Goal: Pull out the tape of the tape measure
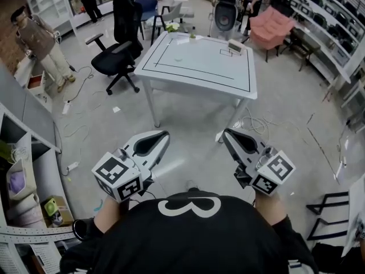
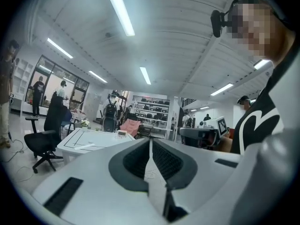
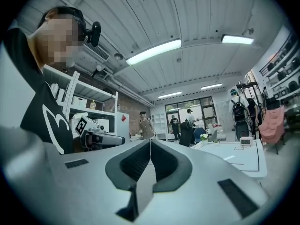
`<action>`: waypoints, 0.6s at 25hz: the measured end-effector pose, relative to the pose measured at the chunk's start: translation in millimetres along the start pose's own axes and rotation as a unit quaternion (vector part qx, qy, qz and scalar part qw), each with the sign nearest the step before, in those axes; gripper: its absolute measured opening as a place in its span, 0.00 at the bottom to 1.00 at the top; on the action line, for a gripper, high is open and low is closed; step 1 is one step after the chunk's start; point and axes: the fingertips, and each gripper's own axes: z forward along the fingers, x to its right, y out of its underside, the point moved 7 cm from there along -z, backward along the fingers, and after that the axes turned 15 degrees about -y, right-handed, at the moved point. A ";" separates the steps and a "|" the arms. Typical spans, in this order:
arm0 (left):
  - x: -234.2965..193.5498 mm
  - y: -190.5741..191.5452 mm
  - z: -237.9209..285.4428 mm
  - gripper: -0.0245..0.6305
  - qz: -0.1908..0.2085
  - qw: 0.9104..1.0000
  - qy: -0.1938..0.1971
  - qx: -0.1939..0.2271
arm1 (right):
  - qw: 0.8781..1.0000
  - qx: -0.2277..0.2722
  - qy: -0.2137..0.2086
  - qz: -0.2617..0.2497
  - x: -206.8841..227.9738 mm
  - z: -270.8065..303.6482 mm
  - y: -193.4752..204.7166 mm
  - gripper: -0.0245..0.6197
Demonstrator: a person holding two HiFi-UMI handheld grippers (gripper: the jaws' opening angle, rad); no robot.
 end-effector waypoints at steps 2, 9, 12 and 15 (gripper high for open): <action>-3.2 -2.1 0.4 0.06 0.004 1.000 -0.007 -0.001 | 1.000 0.001 -0.001 -0.003 4.0 -3.8 -0.9 0.07; -16.5 -7.3 12.0 0.27 -0.012 1.000 -0.026 0.009 | 1.000 0.008 -0.010 0.014 27.7 -2.6 6.7 0.28; -24.3 -7.4 27.5 0.32 -0.012 0.999 -0.029 0.004 | 1.000 0.001 -0.023 0.013 45.9 5.5 8.9 0.37; -39.3 -6.2 51.0 0.34 -0.014 0.999 -0.035 -0.002 | 0.999 0.001 -0.032 0.009 73.6 13.8 8.6 0.42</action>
